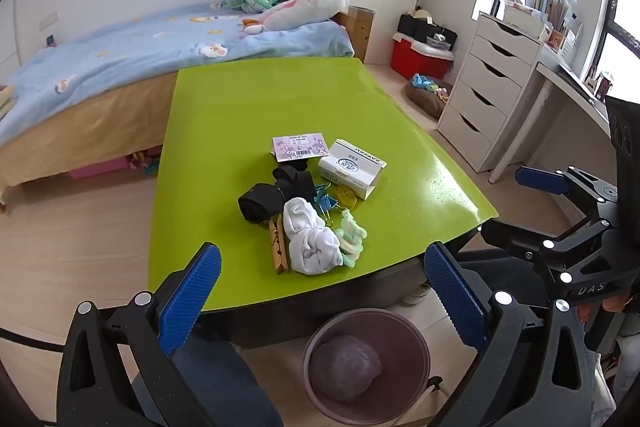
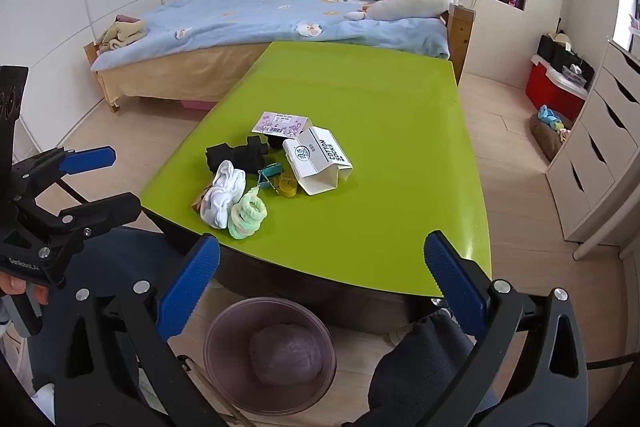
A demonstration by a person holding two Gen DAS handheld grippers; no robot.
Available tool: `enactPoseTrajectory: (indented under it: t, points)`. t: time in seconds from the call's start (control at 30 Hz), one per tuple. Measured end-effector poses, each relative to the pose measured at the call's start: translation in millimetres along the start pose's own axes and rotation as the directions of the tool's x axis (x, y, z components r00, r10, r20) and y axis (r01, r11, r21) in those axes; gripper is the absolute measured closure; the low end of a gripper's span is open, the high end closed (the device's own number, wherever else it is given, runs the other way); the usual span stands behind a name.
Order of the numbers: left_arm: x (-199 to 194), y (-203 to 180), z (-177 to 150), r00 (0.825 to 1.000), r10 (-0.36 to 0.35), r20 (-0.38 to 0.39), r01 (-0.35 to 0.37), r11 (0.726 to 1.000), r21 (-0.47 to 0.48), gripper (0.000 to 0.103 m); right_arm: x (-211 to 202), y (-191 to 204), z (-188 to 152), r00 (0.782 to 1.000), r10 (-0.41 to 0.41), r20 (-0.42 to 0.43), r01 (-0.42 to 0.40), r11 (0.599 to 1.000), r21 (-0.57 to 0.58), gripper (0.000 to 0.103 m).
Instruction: Collect trash
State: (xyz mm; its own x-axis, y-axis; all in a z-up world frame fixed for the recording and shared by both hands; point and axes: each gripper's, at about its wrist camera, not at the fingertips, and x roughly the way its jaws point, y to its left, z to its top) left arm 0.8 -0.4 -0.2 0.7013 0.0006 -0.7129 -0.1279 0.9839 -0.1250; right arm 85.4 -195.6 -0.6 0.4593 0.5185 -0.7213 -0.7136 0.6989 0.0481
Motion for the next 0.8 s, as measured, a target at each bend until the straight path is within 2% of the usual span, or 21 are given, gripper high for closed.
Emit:
enactPoseTrajectory:
  t: [0.37, 0.4, 0.8]
  points:
    - [4.9, -7.4, 3.3, 1.0, 0.001, -0.024, 0.0, 1.0, 0.02, 0.005, 0.5, -3.3, -1.7, 1.0, 0.012, 0.001, -0.012, 1.0, 0.015, 0.003]
    - [4.8, -8.8, -5.8, 1.0, 0.002, -0.018, -0.002, 1.0, 0.018, 0.005, -0.1, -3.1, -2.0, 1.0, 0.011, 0.001, -0.011, 1.0, 0.016, 0.003]
    - [3.3, -0.3, -7.4, 1.0, 0.009, 0.011, -0.009, 1.0, 0.012, 0.005, -5.8, -2.9, -1.8, 1.0, 0.008, 0.003, -0.008, 0.999, 0.038, 0.003]
